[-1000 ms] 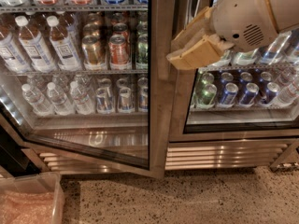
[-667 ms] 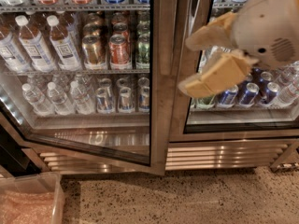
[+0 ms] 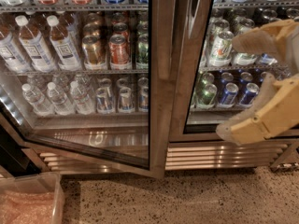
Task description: Open left fridge door
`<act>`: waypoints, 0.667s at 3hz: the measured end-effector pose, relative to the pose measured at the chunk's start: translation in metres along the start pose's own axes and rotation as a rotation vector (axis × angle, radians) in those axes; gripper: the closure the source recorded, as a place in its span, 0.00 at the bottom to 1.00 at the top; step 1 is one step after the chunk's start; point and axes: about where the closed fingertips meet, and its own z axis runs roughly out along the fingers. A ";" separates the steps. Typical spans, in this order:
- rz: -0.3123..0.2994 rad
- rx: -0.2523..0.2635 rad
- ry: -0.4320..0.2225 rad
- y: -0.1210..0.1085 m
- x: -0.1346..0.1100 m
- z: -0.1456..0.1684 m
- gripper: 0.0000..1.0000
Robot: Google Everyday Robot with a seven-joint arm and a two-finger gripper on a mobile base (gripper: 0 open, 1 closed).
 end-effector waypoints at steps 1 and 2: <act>0.020 0.046 0.038 0.004 0.006 -0.015 0.26; 0.020 0.098 0.080 0.002 0.009 -0.027 0.29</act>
Offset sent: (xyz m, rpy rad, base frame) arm -0.0107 -0.0498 0.0013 -0.1172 -0.0097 -0.1702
